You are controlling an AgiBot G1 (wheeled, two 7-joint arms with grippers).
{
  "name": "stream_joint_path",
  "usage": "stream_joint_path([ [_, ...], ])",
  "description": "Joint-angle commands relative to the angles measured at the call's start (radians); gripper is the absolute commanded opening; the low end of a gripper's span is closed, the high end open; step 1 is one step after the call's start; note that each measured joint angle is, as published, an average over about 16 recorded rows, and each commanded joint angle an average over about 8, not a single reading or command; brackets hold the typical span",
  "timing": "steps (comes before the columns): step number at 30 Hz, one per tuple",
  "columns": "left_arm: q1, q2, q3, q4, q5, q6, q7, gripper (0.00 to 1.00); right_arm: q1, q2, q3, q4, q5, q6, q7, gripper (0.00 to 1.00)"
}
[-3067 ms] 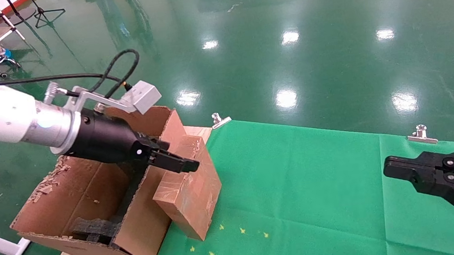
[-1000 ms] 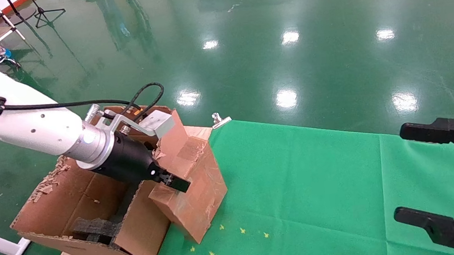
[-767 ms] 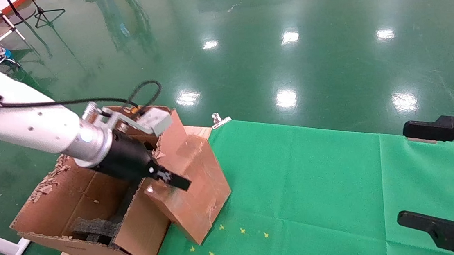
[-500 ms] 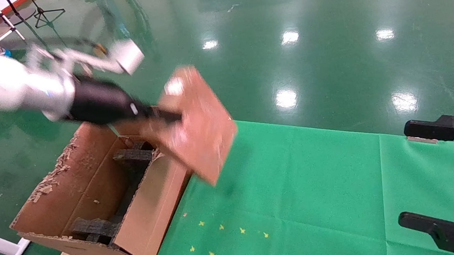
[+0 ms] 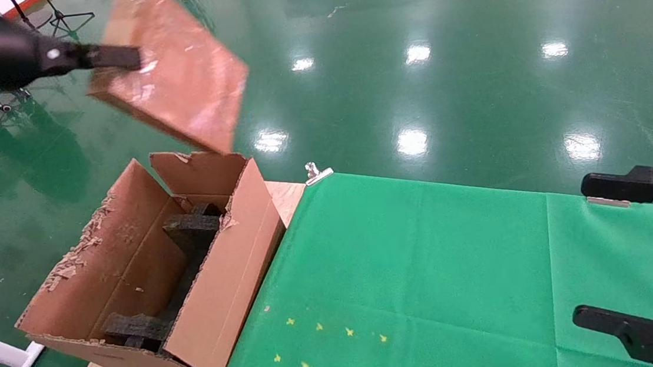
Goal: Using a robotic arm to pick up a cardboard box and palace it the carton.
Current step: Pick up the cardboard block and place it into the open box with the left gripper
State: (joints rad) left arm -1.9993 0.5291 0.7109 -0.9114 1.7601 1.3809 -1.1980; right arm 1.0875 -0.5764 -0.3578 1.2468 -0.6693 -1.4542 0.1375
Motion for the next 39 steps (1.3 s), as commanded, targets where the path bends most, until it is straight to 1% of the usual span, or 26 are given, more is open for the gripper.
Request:
stream_joint_path([
  [1, -0.013, -0.014, 0.006, 0.031, 0.033, -0.01, 0.044, 0.0, 0.0, 0.0, 0.0, 0.0, 0.0, 0.0, 0.0, 1.0],
  [10, 0.024, -0.061, 0.043, 0.161, 0.087, -0.018, 0.219, 0.0, 0.0, 0.0, 0.0, 0.0, 0.0, 0.0, 0.0, 1.0],
  [18, 0.063, -0.069, 0.063, 0.298, 0.114, -0.059, 0.305, 0.0, 0.0, 0.0, 0.0, 0.0, 0.0, 0.0, 0.0, 1.0],
  [27, 0.081, -0.037, 0.077, 0.466, 0.132, -0.108, 0.392, 0.0, 0.0, 0.0, 0.0, 0.0, 0.0, 0.0, 0.0, 1.0],
  [39, 0.096, 0.041, 0.086, 0.666, 0.139, -0.176, 0.484, 0.0, 0.0, 0.0, 0.0, 0.0, 0.0, 0.0, 0.0, 1.0],
])
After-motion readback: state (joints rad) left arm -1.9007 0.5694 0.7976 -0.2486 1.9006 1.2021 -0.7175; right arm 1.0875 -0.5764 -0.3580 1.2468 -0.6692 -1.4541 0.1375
